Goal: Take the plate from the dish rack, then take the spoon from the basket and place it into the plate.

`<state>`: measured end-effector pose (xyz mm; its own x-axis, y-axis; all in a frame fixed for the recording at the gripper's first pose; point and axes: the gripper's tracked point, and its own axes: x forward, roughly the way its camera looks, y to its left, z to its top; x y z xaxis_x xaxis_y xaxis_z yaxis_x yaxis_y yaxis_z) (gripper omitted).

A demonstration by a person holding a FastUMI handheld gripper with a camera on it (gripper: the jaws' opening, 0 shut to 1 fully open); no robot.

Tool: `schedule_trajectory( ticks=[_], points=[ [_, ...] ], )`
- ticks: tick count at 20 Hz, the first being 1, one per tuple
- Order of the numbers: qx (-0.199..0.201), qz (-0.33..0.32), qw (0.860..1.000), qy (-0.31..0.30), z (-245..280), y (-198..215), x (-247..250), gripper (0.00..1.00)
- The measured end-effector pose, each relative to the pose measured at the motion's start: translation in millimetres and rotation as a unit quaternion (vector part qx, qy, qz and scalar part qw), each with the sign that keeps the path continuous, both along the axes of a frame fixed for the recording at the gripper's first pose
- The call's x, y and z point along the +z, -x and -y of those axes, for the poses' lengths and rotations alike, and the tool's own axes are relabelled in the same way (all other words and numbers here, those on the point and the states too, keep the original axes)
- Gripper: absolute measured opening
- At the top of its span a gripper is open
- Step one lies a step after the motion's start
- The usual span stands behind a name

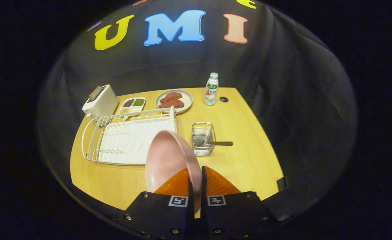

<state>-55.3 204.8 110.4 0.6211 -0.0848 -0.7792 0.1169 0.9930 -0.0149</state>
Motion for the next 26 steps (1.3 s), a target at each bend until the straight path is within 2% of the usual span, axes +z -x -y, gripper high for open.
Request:
schedule_trajectory(
  ticks=[6,14,18,22,24,25,26],
  points=[
    [0.023,-0.034,0.994,-0.103,-47.8,16.0,-69.7,0.07],
    [0.047,-0.079,0.983,-0.159,-64.9,18.9,-129.6,0.07],
    [0.045,-0.084,0.974,-0.204,-63.0,21.6,-142.5,0.11],
    [0.044,-0.076,0.971,-0.223,-42.9,22.3,-141.1,0.18],
    [0.056,-0.056,0.973,-0.216,-31.3,19.9,-138.6,0.22],
    [0.067,-0.038,0.977,-0.198,-18.0,20.8,-123.6,0.37],
    [0.081,-0.015,0.981,-0.174,-7.7,18.5,-116.3,0.37]
  ],
)
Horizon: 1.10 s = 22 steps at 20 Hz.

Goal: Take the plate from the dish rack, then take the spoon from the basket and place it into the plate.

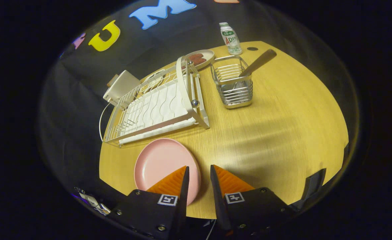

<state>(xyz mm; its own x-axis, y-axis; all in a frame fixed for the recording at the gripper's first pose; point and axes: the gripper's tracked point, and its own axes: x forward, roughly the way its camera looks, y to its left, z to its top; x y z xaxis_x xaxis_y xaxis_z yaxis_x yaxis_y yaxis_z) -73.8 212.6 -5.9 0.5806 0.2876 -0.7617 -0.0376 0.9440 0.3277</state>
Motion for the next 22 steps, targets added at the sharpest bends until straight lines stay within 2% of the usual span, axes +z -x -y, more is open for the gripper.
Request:
schedule_trajectory(
  ticks=[2,5,9,12,17,22],
  points=[
    [0.016,0.065,0.997,0.035,16.5,-7.2,17.9,0.37],
    [0.020,0.165,0.984,0.070,37.4,-18.8,48.4,0.38],
    [0.029,0.237,0.966,0.096,55.4,-20.5,66.2,0.37],
    [0.031,0.297,0.947,0.119,68.9,-21.6,79.7,0.38],
    [0.016,0.361,0.921,0.145,92.3,-26.9,84.0,0.37],
    [-0.010,0.395,0.907,0.146,115.3,-42.5,82.9,0.37]
  ],
)
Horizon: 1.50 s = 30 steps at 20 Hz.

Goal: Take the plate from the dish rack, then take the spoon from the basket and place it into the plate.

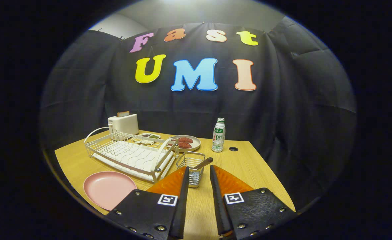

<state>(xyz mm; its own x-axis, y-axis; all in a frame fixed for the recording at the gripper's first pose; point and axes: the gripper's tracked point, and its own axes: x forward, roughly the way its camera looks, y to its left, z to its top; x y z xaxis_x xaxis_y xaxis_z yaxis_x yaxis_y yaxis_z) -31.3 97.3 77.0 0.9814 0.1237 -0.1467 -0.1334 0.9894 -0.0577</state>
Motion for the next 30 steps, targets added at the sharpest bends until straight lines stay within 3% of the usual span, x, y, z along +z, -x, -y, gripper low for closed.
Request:
schedule_trajectory(
  ticks=[5,18,20,21,24,25,30],
  points=[
    [-0.007,0.004,0.998,-0.070,10.4,-38.9,-15.2,0.37],
    [-0.006,0.021,0.993,-0.117,-5.7,-112.6,-29.4,0.37],
    [-0.007,0.016,0.993,-0.118,-6.2,-115.8,-35.2,0.33],
    [-0.005,0.011,0.994,-0.112,-8.6,-115.6,-35.2,0.23],
    [-0.004,0.001,0.993,-0.119,-19.2,-120.3,-37.2,0.25],
    [-0.005,-0.011,0.993,-0.117,-17.0,-118.9,-38.6,0.14],
    [-0.009,-0.024,0.995,-0.101,-22.3,-119.9,-32.5,0.06]
  ],
)
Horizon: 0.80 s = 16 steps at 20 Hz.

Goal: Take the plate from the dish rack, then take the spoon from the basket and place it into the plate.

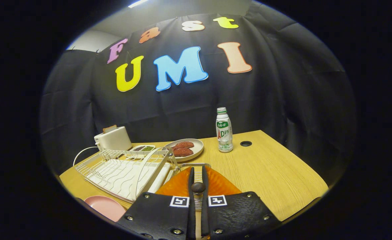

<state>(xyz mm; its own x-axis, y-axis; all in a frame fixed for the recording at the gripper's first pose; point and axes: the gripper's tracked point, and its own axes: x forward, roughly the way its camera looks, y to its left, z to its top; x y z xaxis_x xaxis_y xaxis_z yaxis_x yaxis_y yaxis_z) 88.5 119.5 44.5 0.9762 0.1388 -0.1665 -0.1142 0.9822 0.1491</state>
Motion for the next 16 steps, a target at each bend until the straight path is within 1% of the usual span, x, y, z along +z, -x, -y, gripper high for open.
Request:
schedule_trajectory(
  ticks=[6,7,8,12,16],
  points=[
    [-0.006,-0.003,1.000,0.012,1.7,-0.4,21.1,0.07],
    [-0.007,-0.009,1.000,0.011,2.5,-2.3,22.0,0.03],
    [-0.008,-0.014,1.000,0.011,5.2,-1.5,23.1,0.03],
    [0.002,-0.001,1.000,0.027,2.0,-4.3,52.8,0.03],
    [-0.008,0.006,0.999,0.052,3.7,0.5,86.3,0.03]
  ],
)
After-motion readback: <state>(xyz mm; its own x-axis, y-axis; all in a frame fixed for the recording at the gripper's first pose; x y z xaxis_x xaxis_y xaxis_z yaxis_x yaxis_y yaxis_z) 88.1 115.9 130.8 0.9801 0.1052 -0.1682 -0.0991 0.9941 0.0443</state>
